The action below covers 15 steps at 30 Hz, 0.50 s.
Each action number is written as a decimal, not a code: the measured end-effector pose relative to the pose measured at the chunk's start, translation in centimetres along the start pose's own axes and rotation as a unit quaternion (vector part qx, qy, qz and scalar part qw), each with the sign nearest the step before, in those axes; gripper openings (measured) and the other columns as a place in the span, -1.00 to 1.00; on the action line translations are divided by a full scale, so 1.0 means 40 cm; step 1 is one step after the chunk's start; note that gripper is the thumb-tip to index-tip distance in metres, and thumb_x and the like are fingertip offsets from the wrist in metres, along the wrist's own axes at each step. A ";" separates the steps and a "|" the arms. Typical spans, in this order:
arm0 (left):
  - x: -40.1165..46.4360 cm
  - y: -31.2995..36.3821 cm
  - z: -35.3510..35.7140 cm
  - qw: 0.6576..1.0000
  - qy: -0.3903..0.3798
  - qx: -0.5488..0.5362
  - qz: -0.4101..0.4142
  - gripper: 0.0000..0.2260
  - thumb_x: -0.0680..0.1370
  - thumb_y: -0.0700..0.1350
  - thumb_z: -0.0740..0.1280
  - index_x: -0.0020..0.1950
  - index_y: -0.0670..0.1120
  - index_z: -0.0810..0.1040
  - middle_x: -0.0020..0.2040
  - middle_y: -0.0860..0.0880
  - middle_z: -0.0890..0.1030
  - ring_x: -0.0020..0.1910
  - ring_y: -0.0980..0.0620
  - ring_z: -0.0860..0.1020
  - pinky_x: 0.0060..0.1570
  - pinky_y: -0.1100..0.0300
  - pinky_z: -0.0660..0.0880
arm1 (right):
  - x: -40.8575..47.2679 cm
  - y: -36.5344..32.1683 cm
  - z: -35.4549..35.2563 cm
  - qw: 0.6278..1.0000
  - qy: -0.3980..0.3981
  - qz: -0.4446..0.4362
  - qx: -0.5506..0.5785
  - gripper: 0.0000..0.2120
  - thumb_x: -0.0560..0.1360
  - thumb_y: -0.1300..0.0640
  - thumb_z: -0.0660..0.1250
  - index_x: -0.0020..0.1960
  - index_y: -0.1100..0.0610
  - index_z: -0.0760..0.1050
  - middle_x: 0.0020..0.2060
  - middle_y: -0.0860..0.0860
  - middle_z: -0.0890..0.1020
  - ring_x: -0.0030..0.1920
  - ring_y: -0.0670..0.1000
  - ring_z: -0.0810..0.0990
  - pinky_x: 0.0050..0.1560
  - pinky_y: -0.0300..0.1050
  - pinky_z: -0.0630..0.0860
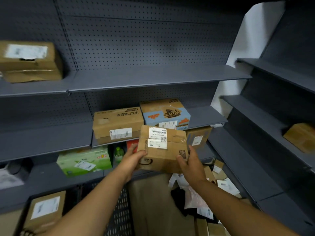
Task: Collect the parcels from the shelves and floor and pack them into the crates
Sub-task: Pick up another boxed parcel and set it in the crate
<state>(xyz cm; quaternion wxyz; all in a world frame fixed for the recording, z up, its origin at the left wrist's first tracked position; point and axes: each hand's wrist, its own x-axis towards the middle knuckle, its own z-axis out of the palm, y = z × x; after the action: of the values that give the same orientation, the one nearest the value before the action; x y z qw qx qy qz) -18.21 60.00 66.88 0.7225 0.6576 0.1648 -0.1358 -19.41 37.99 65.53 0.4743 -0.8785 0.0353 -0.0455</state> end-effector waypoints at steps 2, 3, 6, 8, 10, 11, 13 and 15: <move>-0.061 -0.034 0.002 1.000 0.009 -0.013 0.019 -0.51 0.50 -0.19 0.32 0.41 0.05 0.31 0.15 -0.07 0.57 0.05 -0.04 0.56 -0.17 0.12 0.47 | -0.048 0.011 -0.004 1.000 -0.014 -0.003 -0.001 -0.46 0.51 0.01 0.28 0.43 -0.05 0.16 0.23 -0.04 0.48 0.17 0.01 0.51 0.15 0.04 0.52; -0.088 -0.052 -0.002 0.999 0.016 -0.016 0.025 -0.51 0.50 -0.21 0.31 0.40 0.05 0.31 0.15 -0.07 0.57 0.06 -0.04 0.56 -0.15 0.13 0.47 | -0.071 0.015 -0.004 1.000 -0.022 -0.007 -0.003 -0.44 0.49 0.03 0.30 0.43 -0.07 0.15 0.24 -0.04 0.48 0.17 0.00 0.51 0.14 0.04 0.52; -0.162 -0.104 -0.032 0.999 0.043 0.000 0.030 -0.45 0.49 -0.26 0.31 0.44 0.03 0.28 0.15 -0.04 0.56 0.06 0.03 0.53 -0.07 0.21 0.43 | -0.135 0.017 0.016 0.998 -0.054 -0.024 -0.008 -0.35 0.45 0.10 0.35 0.45 -0.03 0.14 0.28 0.00 0.44 0.24 0.02 0.46 0.18 0.04 0.49; -0.208 -0.137 -0.066 0.997 0.071 0.017 0.034 -0.40 0.47 -0.32 0.33 0.45 0.00 0.26 0.08 0.01 0.58 0.00 0.10 0.53 -0.12 0.31 0.42 | -0.174 0.006 0.046 0.997 -0.067 -0.036 -0.018 -0.25 0.43 0.14 0.37 0.50 -0.02 0.06 0.33 0.01 0.37 0.29 0.03 0.41 0.21 -0.04 0.44; -0.252 -0.161 -0.111 0.993 0.097 0.042 0.046 -0.37 0.43 -0.37 0.36 0.45 -0.03 0.28 -0.01 0.06 0.58 -0.07 0.16 0.54 -0.21 0.41 0.42 | -0.204 -0.013 0.083 0.995 -0.081 -0.049 -0.017 -0.19 0.40 0.18 0.39 0.51 -0.02 0.03 0.35 0.02 0.34 0.31 0.03 0.39 0.22 -0.06 0.43; -0.273 -0.172 -0.141 0.991 0.110 0.051 0.051 -0.35 0.42 -0.39 0.37 0.45 -0.05 0.29 -0.01 0.04 0.58 -0.07 0.14 0.54 -0.21 0.42 0.42 | -0.217 -0.026 0.107 0.994 -0.092 -0.053 -0.012 -0.18 0.39 0.19 0.40 0.51 -0.03 0.04 0.35 0.01 0.33 0.30 0.02 0.40 0.21 -0.03 0.45; -0.309 -0.193 -0.206 0.986 0.139 0.068 0.059 -0.35 0.39 -0.41 0.40 0.43 -0.08 0.32 0.02 -0.02 0.59 -0.03 0.06 0.56 -0.15 0.37 0.48 | -0.244 -0.054 0.161 0.991 -0.114 -0.063 -0.004 -0.16 0.37 0.18 0.43 0.50 -0.06 0.04 0.33 -0.02 0.34 0.26 -0.04 0.42 0.18 -0.02 0.49; -0.340 -0.214 -0.282 0.979 0.165 0.099 0.068 -0.36 0.38 -0.40 0.42 0.40 -0.06 0.36 0.08 -0.07 0.59 0.03 -0.01 0.57 0.01 0.18 0.53 | -0.272 -0.086 0.225 0.988 -0.130 -0.086 0.001 -0.15 0.35 0.11 0.48 0.48 -0.11 0.07 0.23 -0.10 0.37 0.17 -0.13 0.43 0.09 -0.11 0.51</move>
<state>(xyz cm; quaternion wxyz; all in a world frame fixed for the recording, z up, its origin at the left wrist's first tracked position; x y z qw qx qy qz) -34.78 70.10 63.89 0.6245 0.7486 0.2225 0.0080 -29.14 48.49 62.97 0.4702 -0.8761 -0.1024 0.0290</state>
